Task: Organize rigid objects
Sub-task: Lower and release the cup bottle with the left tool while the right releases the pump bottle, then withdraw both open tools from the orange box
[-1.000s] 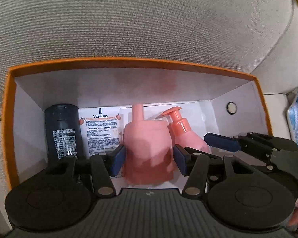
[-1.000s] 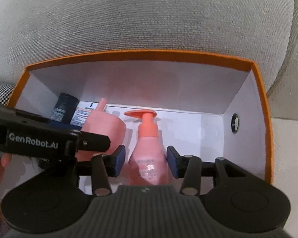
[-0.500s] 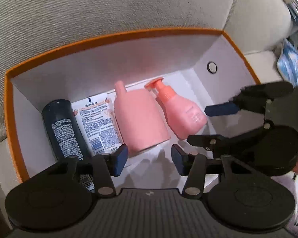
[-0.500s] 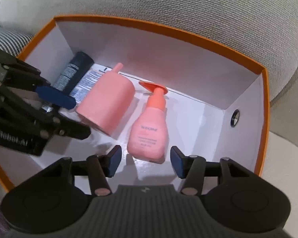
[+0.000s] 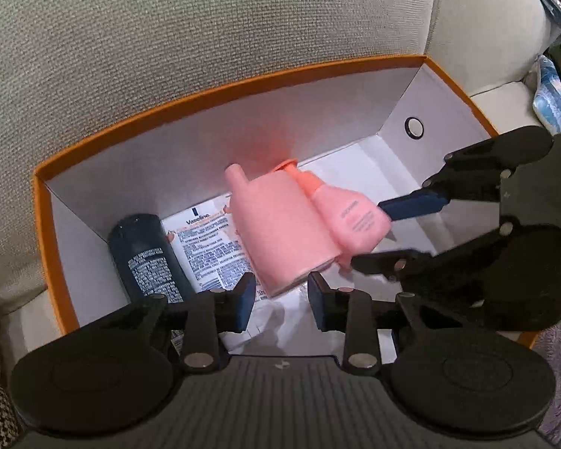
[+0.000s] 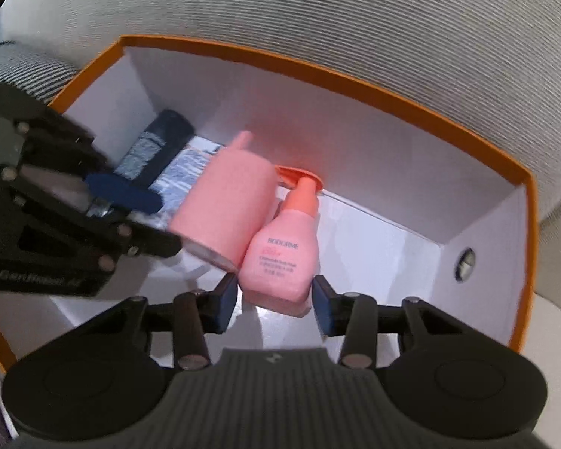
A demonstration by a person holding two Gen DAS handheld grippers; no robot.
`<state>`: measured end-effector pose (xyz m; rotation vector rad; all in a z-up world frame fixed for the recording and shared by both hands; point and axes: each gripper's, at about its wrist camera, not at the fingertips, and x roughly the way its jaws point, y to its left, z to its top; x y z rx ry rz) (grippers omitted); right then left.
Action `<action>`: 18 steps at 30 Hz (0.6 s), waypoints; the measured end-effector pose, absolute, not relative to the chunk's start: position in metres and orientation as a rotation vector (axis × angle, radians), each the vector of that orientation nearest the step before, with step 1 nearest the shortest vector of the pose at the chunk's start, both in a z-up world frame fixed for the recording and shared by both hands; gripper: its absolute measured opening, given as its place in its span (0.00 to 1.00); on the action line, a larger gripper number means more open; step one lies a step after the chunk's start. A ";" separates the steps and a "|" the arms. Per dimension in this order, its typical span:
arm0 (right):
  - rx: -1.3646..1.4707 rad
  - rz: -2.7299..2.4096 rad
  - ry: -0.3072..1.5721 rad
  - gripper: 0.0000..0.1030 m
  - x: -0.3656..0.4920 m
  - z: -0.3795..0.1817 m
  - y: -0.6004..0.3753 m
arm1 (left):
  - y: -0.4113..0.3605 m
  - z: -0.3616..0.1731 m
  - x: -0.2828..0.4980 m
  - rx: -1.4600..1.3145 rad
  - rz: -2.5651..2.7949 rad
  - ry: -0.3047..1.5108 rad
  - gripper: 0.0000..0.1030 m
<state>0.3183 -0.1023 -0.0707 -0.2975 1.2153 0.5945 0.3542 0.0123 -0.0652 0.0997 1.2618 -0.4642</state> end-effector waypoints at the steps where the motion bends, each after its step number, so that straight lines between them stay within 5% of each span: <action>1: -0.309 0.593 1.209 0.44 0.317 -0.068 -0.103 | 0.012 -0.065 0.354 0.097 -0.471 1.264 0.37; 18: -0.230 0.529 1.206 0.45 0.311 -0.050 -0.119 | 0.015 -0.053 0.338 0.044 -0.471 1.217 0.36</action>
